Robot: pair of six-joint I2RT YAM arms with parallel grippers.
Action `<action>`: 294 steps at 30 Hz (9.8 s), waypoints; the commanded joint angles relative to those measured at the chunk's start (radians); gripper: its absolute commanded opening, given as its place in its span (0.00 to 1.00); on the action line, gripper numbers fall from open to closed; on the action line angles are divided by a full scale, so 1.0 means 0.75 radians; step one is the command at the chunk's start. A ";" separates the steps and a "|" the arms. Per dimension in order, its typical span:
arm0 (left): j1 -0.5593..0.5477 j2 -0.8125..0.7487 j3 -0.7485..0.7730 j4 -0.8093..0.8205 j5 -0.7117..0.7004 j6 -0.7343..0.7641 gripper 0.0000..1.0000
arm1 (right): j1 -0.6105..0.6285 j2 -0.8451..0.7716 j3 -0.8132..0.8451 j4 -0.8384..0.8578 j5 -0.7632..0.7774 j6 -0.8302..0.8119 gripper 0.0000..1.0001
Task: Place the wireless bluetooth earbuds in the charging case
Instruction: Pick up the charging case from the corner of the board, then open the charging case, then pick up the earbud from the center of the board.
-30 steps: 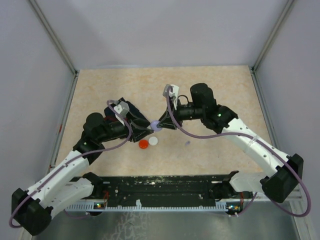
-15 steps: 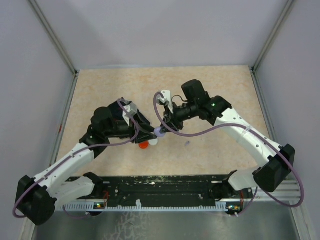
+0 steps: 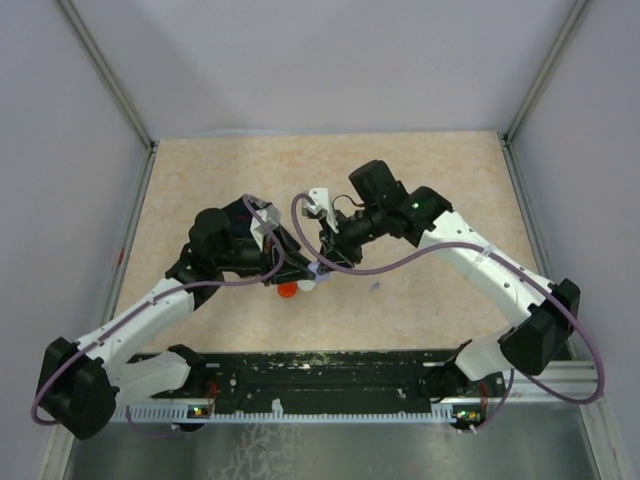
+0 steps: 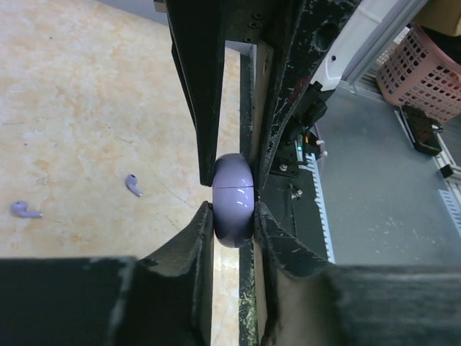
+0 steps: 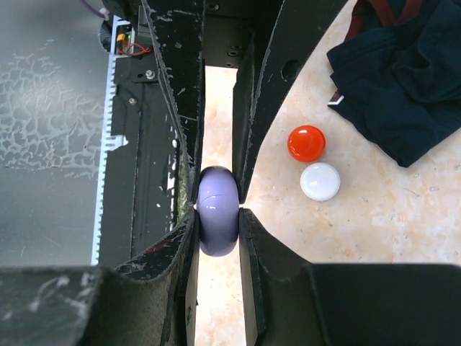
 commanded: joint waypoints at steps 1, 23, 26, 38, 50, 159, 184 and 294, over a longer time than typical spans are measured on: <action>-0.007 0.023 0.039 0.052 0.116 -0.001 0.20 | 0.036 0.030 0.093 0.011 0.028 -0.049 0.00; -0.008 -0.278 -0.361 0.679 -0.272 -0.246 0.00 | -0.100 -0.253 -0.333 0.653 -0.203 0.321 0.47; -0.008 -0.281 -0.389 0.757 -0.285 -0.281 0.00 | -0.099 -0.245 -0.367 0.727 -0.247 0.366 0.47; -0.008 -0.249 -0.445 0.964 -0.361 -0.415 0.00 | -0.096 -0.211 -0.413 0.872 -0.345 0.462 0.39; -0.010 -0.245 -0.407 0.815 -0.316 -0.356 0.14 | -0.098 -0.174 -0.283 0.574 -0.297 0.275 0.00; -0.048 -0.163 -0.476 0.720 -0.233 0.003 0.09 | 0.027 -0.057 0.027 0.085 -0.038 0.024 0.15; -0.107 -0.135 -0.610 0.807 -0.192 0.377 0.00 | -0.033 -0.022 0.033 0.102 0.042 0.088 0.29; -0.039 -0.115 -0.786 0.860 -0.756 0.336 0.00 | -0.091 0.697 -0.103 0.505 1.347 1.213 0.22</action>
